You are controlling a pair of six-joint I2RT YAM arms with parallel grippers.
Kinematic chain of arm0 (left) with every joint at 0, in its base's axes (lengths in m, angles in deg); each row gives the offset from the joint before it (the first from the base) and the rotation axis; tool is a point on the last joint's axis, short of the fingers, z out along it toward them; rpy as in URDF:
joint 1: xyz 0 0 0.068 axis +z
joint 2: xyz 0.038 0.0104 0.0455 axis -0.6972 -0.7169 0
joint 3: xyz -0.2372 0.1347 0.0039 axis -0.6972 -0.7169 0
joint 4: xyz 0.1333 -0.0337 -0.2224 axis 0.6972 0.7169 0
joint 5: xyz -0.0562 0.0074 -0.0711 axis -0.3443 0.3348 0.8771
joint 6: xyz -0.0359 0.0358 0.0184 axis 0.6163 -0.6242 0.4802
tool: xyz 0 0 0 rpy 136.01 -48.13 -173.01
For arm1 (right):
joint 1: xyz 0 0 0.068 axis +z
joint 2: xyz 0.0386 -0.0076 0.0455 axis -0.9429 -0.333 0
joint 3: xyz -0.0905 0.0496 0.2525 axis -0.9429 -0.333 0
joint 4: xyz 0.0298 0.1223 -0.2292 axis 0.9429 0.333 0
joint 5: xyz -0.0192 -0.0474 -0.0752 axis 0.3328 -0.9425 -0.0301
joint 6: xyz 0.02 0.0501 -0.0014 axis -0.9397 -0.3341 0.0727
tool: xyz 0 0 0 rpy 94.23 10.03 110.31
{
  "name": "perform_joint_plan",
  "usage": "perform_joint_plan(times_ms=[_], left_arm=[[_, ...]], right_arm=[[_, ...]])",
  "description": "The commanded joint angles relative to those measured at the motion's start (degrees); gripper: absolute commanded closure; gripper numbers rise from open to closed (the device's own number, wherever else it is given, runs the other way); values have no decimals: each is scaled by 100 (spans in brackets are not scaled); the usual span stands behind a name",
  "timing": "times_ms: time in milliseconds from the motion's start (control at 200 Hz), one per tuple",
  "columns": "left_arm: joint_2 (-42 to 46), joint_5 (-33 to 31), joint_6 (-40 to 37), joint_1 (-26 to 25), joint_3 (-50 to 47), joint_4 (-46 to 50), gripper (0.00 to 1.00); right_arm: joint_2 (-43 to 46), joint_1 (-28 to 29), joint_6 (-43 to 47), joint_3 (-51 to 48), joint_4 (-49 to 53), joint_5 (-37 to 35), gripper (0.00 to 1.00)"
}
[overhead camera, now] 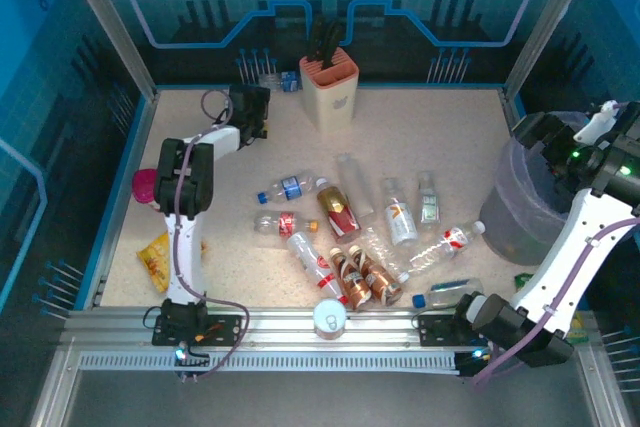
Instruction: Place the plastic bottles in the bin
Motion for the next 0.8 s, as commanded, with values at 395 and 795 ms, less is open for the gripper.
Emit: perform_joint_plan(times_ms=[395,795], left_arm=[[-1309,-532,203,-166,2061,504,6],[-2822,-954,361,-121,4561,1813,12]], right_arm=[[-19,-41,-208,-64,-400,800,1],[225,12,101,-83,-275,374,1]])
